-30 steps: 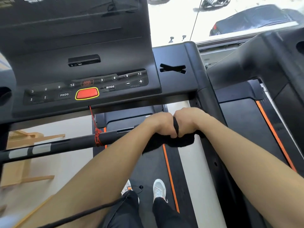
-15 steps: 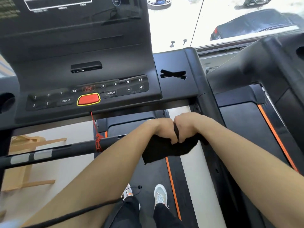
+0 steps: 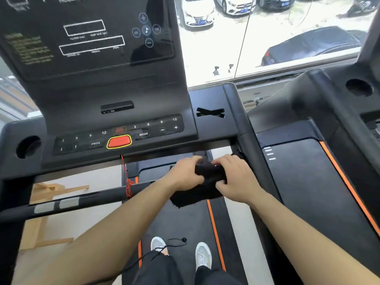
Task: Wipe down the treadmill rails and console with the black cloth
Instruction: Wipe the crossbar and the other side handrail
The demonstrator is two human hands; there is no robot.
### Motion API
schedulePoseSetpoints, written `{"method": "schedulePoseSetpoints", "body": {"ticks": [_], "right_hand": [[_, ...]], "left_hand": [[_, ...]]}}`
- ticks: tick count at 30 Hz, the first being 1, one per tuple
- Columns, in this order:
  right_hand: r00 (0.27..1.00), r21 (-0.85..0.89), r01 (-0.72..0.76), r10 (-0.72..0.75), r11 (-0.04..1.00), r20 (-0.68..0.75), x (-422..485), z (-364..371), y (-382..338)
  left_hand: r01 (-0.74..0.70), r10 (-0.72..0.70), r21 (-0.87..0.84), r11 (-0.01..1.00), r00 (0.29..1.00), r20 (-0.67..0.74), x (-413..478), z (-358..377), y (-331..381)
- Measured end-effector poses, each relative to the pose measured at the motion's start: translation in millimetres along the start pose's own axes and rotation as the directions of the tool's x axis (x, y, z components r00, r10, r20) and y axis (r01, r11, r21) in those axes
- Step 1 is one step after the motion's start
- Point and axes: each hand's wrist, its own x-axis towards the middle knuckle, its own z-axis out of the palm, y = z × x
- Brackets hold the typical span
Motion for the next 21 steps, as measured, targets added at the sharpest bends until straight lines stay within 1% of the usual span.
{"method": "schedulePoseSetpoints", "body": {"ticks": [2,3,5,7,8,9,11,13,15,17,19,20,21], "right_hand": [[0.996,0.028,-0.065,0.064,0.997,0.061,5,-12,-5],[0.988,0.027,-0.108,0.104,0.994,0.110,10,-16,-6],[0.951,-0.027,-0.179,0.180,0.983,0.251,21,-25,-8],[0.907,-0.123,-0.142,0.179,0.982,0.381,33,-32,-9],[0.904,-0.130,-0.110,0.154,0.985,0.399,36,-37,-10],[0.921,-0.103,-0.086,0.119,0.991,0.370,39,-41,-9],[0.974,0.027,-0.079,0.071,0.996,0.216,44,-53,-4],[0.988,0.242,-0.147,0.133,0.959,0.073,52,-70,4],[0.971,0.397,-0.236,0.232,0.887,0.059,66,-92,12],[0.959,0.409,-0.277,0.279,0.870,0.056,86,-114,21],[0.943,0.332,-0.319,0.332,0.888,0.017,113,-133,34],[0.930,0.286,-0.351,0.368,0.892,-0.008,127,-142,40],[0.913,0.222,-0.389,0.406,0.894,-0.035,141,-146,45]], "left_hand": [[0.031,-0.040,0.171,0.985,0.998,0.051,-2,-8,1],[0.030,-0.039,0.219,0.975,0.999,0.036,-1,-12,3],[-0.014,0.036,0.323,0.946,0.997,-0.063,-2,-21,14],[-0.085,0.143,0.362,0.928,0.980,-0.137,-5,-34,31],[-0.124,0.184,0.346,0.930,0.972,-0.145,-6,-42,39],[-0.150,0.200,0.315,0.937,0.971,-0.134,-5,-50,45],[-0.182,0.209,0.242,0.953,0.974,-0.091,1,-70,54],[-0.195,0.200,0.066,0.979,0.976,-0.087,11,-91,60],[-0.206,0.197,-0.093,0.974,0.975,-0.100,25,-110,65],[-0.200,0.191,-0.166,0.966,0.979,-0.073,43,-125,72],[-0.179,0.164,-0.252,0.951,0.983,-0.081,70,-139,80],[-0.172,0.146,-0.251,0.953,0.982,-0.118,85,-146,85],[-0.165,0.135,-0.157,0.974,0.973,-0.190,98,-151,88]]}}
